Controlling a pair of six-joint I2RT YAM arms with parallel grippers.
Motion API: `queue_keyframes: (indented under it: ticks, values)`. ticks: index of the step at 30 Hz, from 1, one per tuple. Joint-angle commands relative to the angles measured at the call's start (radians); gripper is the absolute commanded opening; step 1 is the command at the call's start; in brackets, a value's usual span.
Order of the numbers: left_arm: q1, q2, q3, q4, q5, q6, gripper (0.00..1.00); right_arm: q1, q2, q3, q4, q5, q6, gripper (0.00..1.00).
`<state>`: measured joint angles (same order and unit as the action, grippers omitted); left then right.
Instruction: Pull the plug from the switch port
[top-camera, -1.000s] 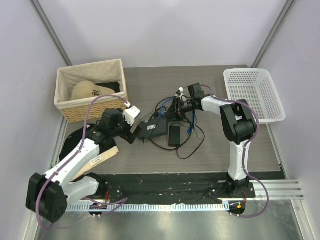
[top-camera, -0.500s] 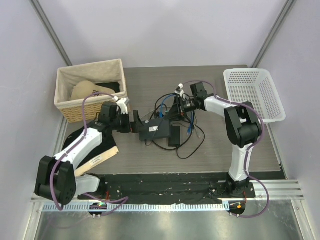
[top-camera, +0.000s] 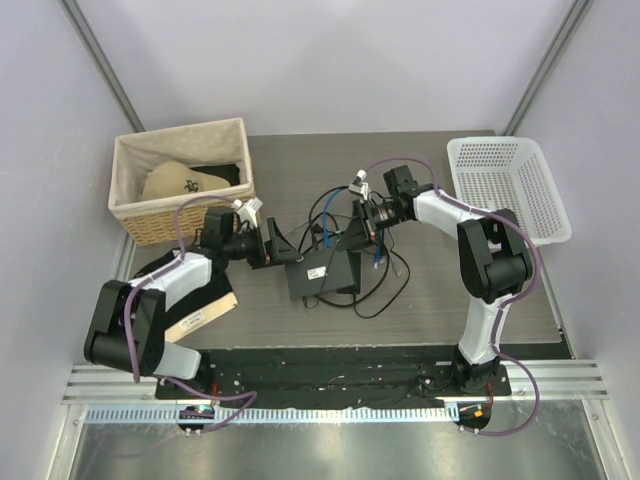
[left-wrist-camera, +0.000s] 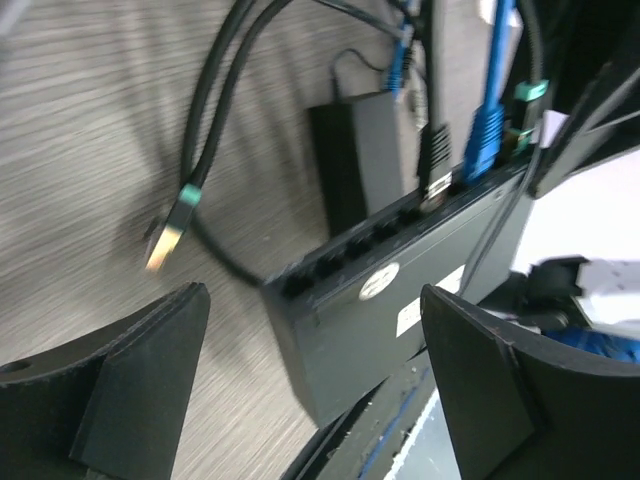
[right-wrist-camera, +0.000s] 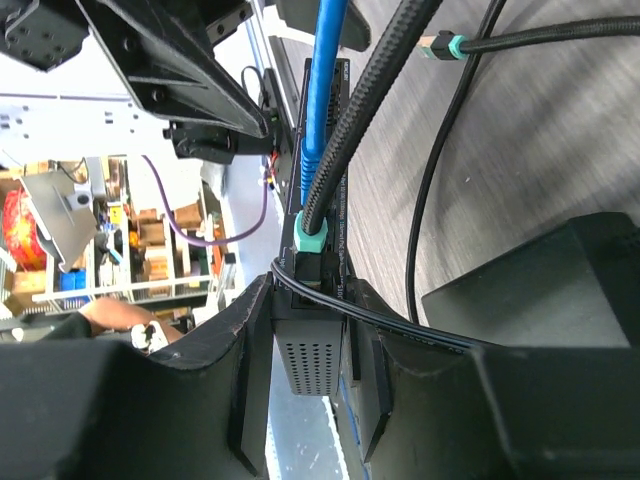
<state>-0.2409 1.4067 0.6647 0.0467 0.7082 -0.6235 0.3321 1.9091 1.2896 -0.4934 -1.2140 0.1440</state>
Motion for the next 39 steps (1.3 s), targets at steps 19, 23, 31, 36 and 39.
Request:
queue_keyframes:
  ticks: [19, 23, 31, 36, 39]
  values:
    - [-0.051, 0.066, 0.004, 0.127, 0.404, 0.002, 0.71, 0.005, 0.007, 0.109, -0.014, -0.15, 0.039, 0.01]
    - [-0.084, 0.087, 0.032, 0.038, 0.413, 0.112, 0.76, 0.005, 0.025, 0.109, 0.001, -0.18, 0.058, 0.01]
    - [-0.087, 0.116, 0.024, -0.021, 0.376, 0.22, 0.78, 0.007, 0.039, 0.137, 0.03, -0.228, 0.095, 0.01]
    - [-0.086, 0.164, 0.061, -0.002, 0.427, 0.194, 0.48, 0.007, 0.047, 0.106, 0.055, -0.2, 0.095, 0.01]
    - [-0.087, 0.207, 0.122, -0.001, 0.467, 0.153, 0.19, 0.002, 0.053, 0.083, 0.058, -0.153, 0.083, 0.19]
